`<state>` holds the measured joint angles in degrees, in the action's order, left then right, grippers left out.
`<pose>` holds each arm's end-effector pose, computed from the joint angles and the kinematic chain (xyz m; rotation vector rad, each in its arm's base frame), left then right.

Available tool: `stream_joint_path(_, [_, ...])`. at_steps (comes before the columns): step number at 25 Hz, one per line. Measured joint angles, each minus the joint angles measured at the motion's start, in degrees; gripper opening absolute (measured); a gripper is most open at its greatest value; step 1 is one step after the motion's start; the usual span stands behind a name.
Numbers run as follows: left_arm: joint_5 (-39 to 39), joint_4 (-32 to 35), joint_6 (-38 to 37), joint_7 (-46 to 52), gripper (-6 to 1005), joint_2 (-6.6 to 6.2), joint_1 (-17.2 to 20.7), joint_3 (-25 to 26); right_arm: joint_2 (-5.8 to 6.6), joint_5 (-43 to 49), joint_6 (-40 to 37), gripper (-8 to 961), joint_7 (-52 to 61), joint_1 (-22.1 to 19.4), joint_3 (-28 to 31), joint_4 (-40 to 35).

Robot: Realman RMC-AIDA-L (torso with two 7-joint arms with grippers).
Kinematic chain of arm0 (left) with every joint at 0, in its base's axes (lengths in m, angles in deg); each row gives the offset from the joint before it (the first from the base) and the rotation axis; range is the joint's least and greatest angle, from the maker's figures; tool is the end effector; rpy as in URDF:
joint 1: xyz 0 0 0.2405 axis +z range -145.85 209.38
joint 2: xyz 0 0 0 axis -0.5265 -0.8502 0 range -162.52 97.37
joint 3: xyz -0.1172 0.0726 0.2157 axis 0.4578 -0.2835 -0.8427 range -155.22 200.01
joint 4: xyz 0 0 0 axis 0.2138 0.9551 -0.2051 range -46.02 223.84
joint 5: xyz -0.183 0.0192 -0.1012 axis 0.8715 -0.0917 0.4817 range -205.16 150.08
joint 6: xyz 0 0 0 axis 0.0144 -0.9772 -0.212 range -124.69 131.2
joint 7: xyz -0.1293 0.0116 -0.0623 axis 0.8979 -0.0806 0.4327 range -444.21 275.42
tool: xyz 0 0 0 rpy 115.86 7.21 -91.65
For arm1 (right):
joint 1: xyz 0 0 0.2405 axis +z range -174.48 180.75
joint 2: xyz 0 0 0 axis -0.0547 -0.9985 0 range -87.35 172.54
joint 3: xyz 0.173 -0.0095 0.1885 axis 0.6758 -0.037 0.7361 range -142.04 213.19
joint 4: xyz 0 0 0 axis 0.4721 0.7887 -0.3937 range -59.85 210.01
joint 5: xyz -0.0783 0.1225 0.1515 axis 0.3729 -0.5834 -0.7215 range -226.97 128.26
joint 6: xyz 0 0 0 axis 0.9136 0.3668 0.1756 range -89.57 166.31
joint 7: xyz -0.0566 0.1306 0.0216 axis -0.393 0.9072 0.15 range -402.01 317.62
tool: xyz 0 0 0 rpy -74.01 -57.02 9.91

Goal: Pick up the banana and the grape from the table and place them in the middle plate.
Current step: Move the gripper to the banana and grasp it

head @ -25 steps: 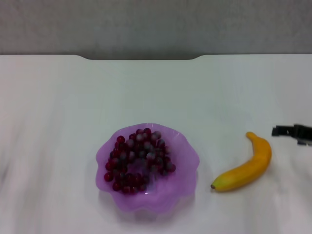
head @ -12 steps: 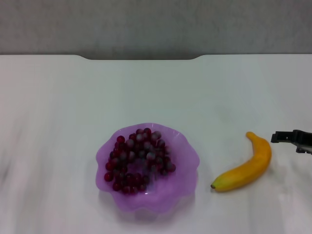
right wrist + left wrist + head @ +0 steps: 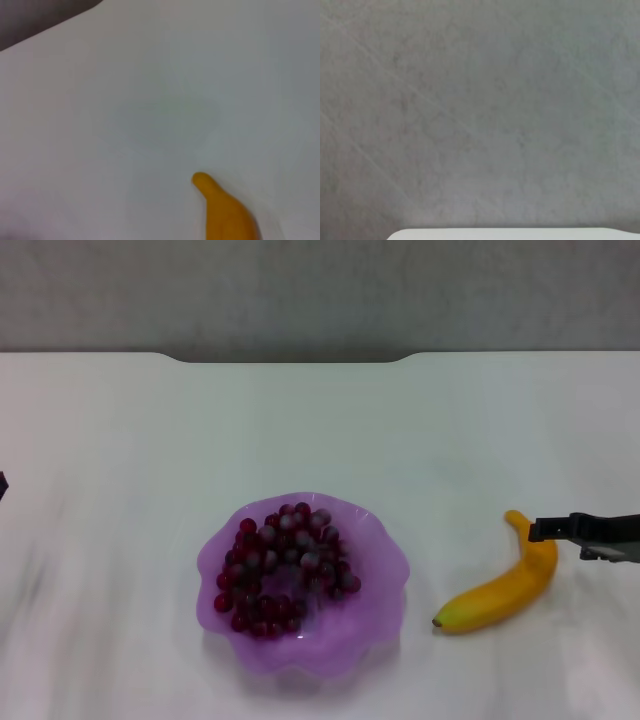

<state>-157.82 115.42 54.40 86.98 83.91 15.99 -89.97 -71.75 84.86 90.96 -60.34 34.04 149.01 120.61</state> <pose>-0.3667 0.3286 0.0239 -1.3420 -0.6617 -0.4782 0.3125 0.3923 0.0138 -1.8268 1.7080 0.1516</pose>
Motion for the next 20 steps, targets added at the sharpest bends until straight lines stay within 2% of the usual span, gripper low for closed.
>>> stream_joint_path(10, [-1.2, 0.6, -0.1, 0.0, 882, -0.04, -0.6, -0.1, 0.21, 1.4, 0.1, 867, -0.1, 0.3, 0.8, -0.2])
stream_joint_path(20, [-1.4, 0.6, -0.3, 0.0, 882, -0.11, -0.8, -0.1, 0.13, 2.7, -1.2, 863, -0.8, 3.2, 0.8, -4.0])
